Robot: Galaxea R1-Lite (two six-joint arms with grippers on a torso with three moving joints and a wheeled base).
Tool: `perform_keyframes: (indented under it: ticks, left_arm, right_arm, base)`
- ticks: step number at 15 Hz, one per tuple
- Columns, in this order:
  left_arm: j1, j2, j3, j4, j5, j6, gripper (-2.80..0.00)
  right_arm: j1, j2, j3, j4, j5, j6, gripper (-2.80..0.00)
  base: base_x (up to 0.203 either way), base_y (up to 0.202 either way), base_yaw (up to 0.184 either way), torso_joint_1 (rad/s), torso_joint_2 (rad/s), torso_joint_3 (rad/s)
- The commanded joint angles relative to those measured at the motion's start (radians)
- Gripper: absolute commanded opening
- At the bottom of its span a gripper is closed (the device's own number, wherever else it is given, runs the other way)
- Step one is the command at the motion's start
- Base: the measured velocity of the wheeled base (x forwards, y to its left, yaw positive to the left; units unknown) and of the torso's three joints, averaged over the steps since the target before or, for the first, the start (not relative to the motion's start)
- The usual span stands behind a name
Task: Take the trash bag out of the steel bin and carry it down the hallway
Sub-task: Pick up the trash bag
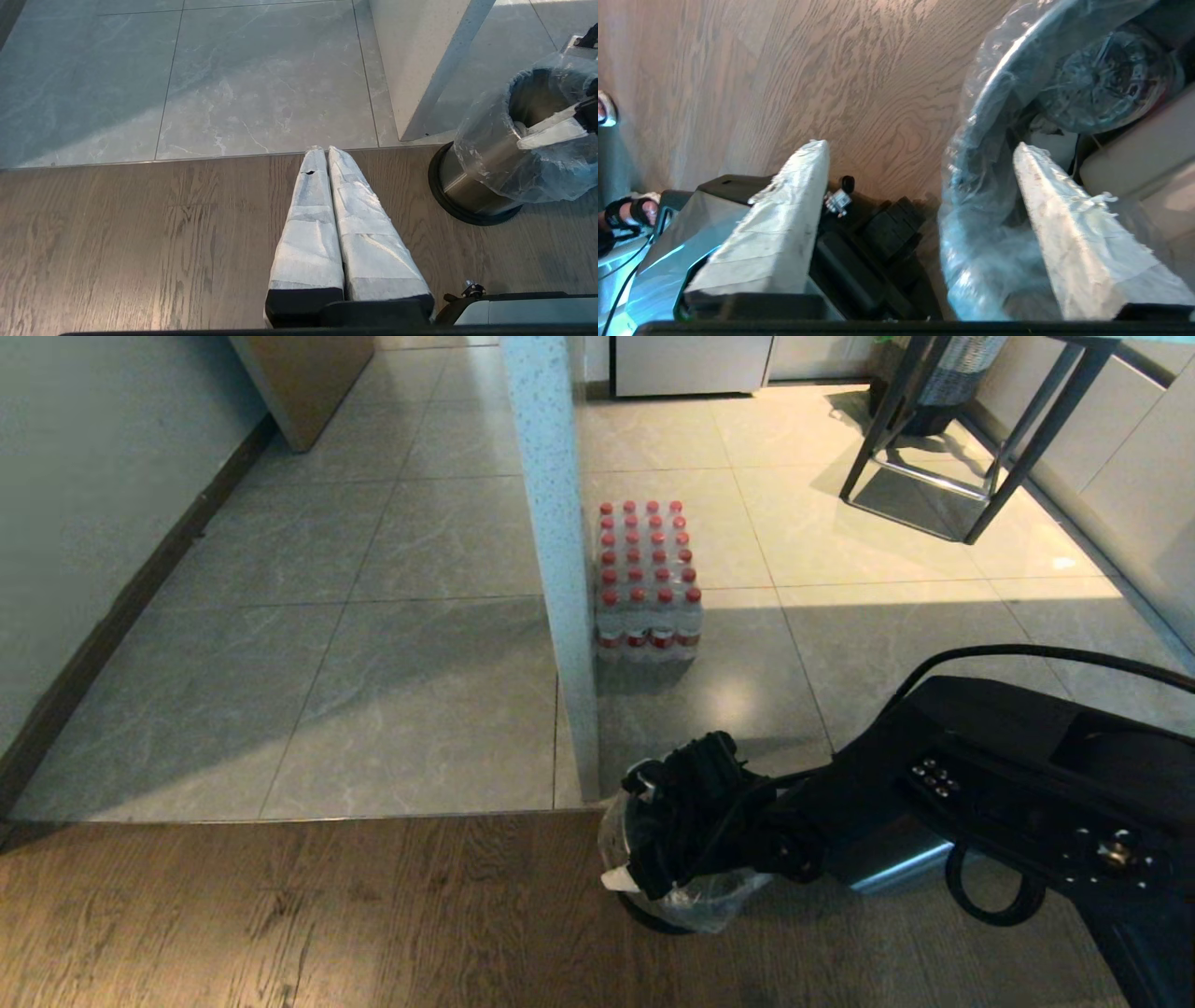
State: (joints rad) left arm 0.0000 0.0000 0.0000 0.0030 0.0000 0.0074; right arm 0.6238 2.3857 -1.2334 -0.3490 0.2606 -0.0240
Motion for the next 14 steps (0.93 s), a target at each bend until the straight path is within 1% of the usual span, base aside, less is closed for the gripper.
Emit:
perform_keyframes:
  ticks: [1,6,7,14]
  left_arm:
    - [0.000,0.000,0.000,0.000,0.000,0.000,-2.80]
    - [0.000,0.000,0.000,0.000,0.000,0.000,-2.80]
    - [0.000,0.000,0.000,0.000,0.000,0.000,-2.80]
    - [0.000,0.000,0.000,0.000,0.000,0.000,-2.80]
  right_arm:
    - [-0.001,0.028,-0.006,-0.022,0.002,-0.001,0.00]
    - [-0.003,0.040,-0.018,-0.038,0.000,-0.002,0.00]
    - [-0.003,0.043,-0.024,-0.039,0.000,-0.002,-2.80]
    - [-0.004,0.050,-0.031,-0.038,-0.004,-0.002,-2.80]
  base:
    - [0.000,0.000,0.000,0.000,0.00,0.000]
    - [0.000,0.000,0.000,0.000,0.00,0.000]
    - [0.000,0.000,0.000,0.000,0.00,0.000]
    - [0.000,0.000,0.000,0.000,0.00,0.000]
